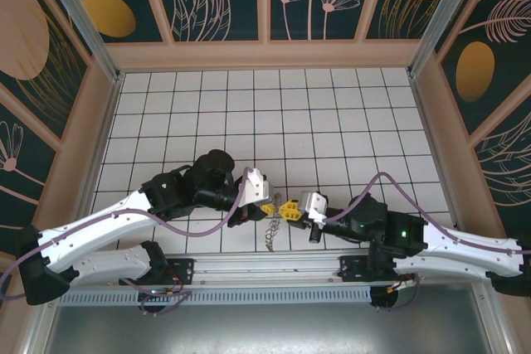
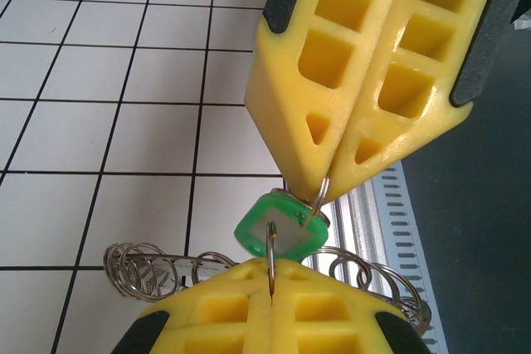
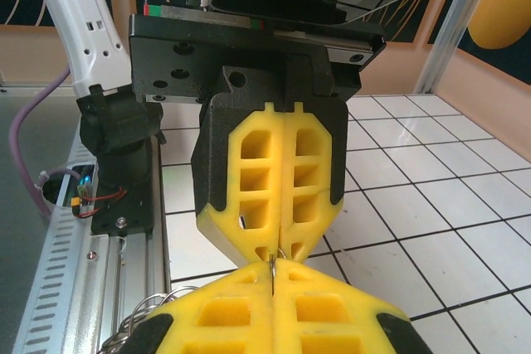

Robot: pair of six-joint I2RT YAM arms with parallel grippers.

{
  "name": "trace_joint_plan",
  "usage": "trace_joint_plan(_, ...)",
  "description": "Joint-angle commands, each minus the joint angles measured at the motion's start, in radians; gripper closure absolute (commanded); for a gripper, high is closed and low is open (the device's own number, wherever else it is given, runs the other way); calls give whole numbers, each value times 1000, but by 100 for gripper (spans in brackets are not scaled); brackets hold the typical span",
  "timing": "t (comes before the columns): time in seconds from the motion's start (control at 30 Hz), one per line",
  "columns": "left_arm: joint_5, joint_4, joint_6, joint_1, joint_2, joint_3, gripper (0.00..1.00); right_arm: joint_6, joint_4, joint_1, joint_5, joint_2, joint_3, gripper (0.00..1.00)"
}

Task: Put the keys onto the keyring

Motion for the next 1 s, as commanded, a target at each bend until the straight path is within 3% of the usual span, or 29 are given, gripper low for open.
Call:
trace_joint_plan(0.0, 0, 39, 15, -3, -8, -4, 100, 19, -11, -3, -16, -9, 21, 100)
trace_joint_plan(0.6, 4, 38, 15, -3, -10, -9, 100, 6, 11, -2, 60, -22, 14, 100)
trace_joint_plan(0.97, 9, 37, 15, -4, -5, -7, 100, 7, 13, -4, 40, 5, 12, 100)
